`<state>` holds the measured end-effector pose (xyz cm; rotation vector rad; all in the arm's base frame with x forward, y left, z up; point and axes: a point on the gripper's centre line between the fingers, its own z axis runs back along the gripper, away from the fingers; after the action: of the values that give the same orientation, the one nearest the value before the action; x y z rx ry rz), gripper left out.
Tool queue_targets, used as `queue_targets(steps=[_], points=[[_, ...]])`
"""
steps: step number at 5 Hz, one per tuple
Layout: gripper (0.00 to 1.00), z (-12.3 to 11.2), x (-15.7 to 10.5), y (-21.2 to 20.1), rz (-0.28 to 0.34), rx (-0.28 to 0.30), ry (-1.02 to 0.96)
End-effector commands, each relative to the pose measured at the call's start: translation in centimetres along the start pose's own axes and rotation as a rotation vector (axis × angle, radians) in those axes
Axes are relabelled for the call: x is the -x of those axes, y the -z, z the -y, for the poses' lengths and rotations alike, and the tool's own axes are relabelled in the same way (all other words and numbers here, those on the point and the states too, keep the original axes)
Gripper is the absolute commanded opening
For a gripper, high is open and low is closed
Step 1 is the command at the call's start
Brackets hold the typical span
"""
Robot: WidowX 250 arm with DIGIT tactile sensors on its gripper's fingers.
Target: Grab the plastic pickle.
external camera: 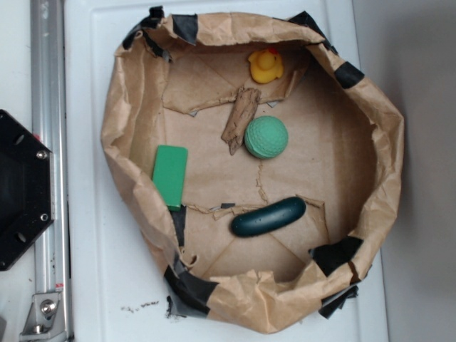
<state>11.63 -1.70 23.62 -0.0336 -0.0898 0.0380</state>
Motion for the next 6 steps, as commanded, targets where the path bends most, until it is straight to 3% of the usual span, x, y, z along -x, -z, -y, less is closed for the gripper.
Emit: queue_targets(steps=[1,2,3,5,6], points=[[1.0,0.0,0.0,0.0,0.0,0.0,0.0],[1.0,-0.7,-2.5,0.9,0.091,-0.006,-0.006],[1.0,-0.9,-6.7,4.2,0.137,0.077,-0.109],[1.0,-1.2,-11.0,12.0,0.118,0.198,-0.35],[1.0,-0.9,-12.7,14.4,0.11,0.201,-0.359]])
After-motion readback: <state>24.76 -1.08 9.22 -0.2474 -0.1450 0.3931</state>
